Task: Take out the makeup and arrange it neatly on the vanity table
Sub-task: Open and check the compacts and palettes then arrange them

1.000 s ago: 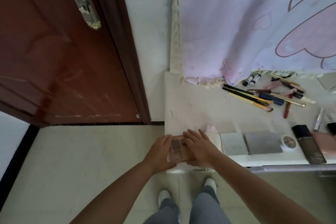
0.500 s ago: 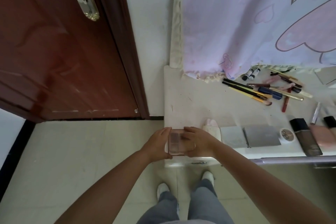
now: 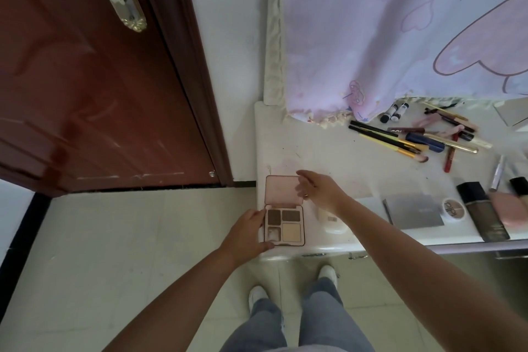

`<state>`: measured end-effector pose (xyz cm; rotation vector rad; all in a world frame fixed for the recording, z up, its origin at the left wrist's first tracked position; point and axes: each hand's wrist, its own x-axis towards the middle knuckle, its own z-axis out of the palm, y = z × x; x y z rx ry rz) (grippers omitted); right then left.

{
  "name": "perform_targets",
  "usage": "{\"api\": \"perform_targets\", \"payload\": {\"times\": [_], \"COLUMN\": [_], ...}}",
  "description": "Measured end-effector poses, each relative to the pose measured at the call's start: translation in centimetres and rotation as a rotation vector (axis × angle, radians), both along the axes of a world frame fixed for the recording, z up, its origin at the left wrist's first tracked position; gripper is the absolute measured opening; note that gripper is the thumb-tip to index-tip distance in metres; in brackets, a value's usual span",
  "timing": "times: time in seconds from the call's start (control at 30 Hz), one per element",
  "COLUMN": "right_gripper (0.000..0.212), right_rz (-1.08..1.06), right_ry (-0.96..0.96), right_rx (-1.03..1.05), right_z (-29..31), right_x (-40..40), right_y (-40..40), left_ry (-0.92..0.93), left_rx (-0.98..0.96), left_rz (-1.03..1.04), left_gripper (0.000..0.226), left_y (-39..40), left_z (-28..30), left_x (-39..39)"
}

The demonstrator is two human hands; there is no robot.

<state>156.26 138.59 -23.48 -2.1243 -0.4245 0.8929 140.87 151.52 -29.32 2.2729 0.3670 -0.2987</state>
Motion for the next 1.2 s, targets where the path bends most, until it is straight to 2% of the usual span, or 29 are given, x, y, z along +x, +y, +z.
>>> {"api": "perform_targets", "payload": {"times": [0.1, 0.33, 0.53, 0.7, 0.8, 0.9, 1.1, 1.2], "right_gripper": [0.038, 0.037, 0.036, 0.034, 0.037, 0.051, 0.072, 0.066], "right_rz": [-0.031, -0.012, -0.003, 0.026, 0.010, 0.044, -0.016, -0.099], "right_ry": [-0.003, -0.123, -0.094, -0.325, -0.448, -0.422, -0.336, -0.275], "right_rx": [-0.058, -0.114, -0.110, -0.229, -0.379, -0.525, -0.649, -0.551], "right_z": [-0.3, -0.5, 0.2, 0.5, -0.4, -1.3, -1.5, -1.4], "right_x": [0.5, 1.1, 0.9, 0.9, 1.0, 1.0, 1.5, 1.9], "right_y": [0.7, 1.4, 0.6, -2.2, -4.0, -4.9, -3.8, -3.2], "left_ry": [0.006, -0.025, 0.008, 0.024, 0.027, 0.035, 0.042, -0.001], "left_rx": [0.016, 0.038, 0.061, 0.080, 0.104, 0.111, 0.182, 0.216], "left_rz": [-0.001, 0.026, -0.009, -0.032, -0.045, -0.046, -0.040, -0.021], "left_gripper": [0.072, 0.065, 0.067, 0.072, 0.072, 0.072, 0.073, 0.066], "left_y": [-0.2, -1.0, -1.0, -1.0, -1.1, -1.2, -1.5, -1.5], "left_z": [-0.1, -0.1, 0.1, 0.2, 0.2, 0.4, 0.9, 1.0], "left_x": [0.0, -0.1, 0.1, 0.3, 0.4, 0.7, 0.2, -0.6]}}
